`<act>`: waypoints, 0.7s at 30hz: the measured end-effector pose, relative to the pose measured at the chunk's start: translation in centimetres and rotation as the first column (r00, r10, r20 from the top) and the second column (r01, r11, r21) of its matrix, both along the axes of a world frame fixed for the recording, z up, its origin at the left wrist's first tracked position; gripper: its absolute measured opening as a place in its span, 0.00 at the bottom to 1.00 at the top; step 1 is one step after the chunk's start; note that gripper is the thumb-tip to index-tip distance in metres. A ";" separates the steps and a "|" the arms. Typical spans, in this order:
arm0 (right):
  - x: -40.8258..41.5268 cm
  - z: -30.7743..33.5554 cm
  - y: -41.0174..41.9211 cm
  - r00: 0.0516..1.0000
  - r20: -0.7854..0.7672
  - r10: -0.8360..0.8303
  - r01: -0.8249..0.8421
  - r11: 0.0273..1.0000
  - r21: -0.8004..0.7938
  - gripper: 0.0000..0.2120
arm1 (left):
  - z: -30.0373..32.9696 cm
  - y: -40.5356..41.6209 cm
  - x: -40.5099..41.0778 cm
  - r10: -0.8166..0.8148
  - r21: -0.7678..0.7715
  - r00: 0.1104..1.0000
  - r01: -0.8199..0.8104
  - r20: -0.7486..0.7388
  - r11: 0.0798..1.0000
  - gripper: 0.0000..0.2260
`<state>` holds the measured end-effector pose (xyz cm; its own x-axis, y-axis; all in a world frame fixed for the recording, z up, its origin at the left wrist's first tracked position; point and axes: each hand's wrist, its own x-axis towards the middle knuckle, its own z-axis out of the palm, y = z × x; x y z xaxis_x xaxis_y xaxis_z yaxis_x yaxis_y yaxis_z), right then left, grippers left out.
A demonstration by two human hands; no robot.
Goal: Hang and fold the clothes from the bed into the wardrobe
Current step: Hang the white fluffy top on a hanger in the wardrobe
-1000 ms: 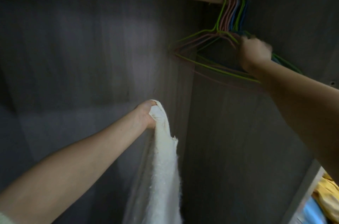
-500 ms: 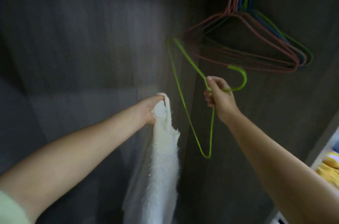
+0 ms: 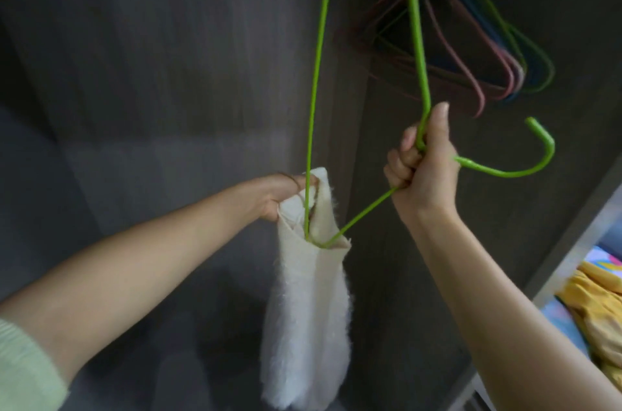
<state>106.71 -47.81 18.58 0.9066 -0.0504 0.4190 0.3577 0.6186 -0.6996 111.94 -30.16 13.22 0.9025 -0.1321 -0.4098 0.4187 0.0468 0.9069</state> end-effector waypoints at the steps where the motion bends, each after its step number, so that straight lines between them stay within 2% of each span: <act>1: 0.0 -0.8 0.2 1.000 -0.005 -0.004 0.004 0.999 -0.045 0.27 | 0.5 0.1 -0.2 -0.012 0.000 1.000 0.012 0.019 1.000 0.16; 3: 0.0 -3.0 0.3 1.000 -0.017 -0.023 0.019 0.977 -0.213 0.26 | 1.8 0.6 -0.5 -0.008 -0.010 0.998 0.009 0.055 1.000 0.17; 5: -0.1 -5.1 0.0 0.999 -0.034 0.016 -0.029 0.903 -0.428 0.24 | 3.1 1.7 -0.6 0.040 -0.033 0.995 -0.037 0.094 0.999 0.19; 8: -0.7 -6.1 -1.4 0.984 -0.107 0.142 -0.177 0.750 -0.637 0.20 | 4.2 3.5 -0.9 0.144 -0.026 0.983 -0.142 0.117 0.990 0.17; 11: -1.4 -5.5 -3.2 0.972 -0.181 0.151 -0.234 0.534 -0.812 0.21 | 3.3 5.0 -0.9 0.276 -0.032 0.957 -0.274 0.085 0.961 0.14; 13: -2.1 -5.3 -4.4 0.963 -0.247 0.110 -0.271 0.378 -0.885 0.22 | 2.1 5.3 -0.8 0.389 -0.052 0.920 -0.386 0.046 0.921 0.14; 16: -2.9 -5.2 -5.4 0.954 -0.300 0.021 -0.301 0.111 -0.947 0.23 | 0.3 4.4 -0.9 0.477 -0.078 0.877 -0.472 0.058 0.878 0.14; 20: -3.7 -5.1 -6.6 0.931 -0.363 -0.038 -0.365 -0.064 -0.929 0.24 | -1.9 2.3 -1.7 0.427 0.107 0.865 -0.466 0.263 0.878 0.06; 21: -4.1 -5.4 -6.7 0.933 -0.359 -0.029 -0.358 -0.177 -0.917 0.23 | -2.0 1.9 -2.0 0.410 0.128 0.858 -0.465 0.310 0.876 0.06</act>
<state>102.60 -54.53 13.22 0.8486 0.3944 -0.3526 0.1376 -0.8082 -0.5726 109.97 -28.27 11.25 0.9256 0.3580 -0.1228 0.1383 -0.0179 0.9902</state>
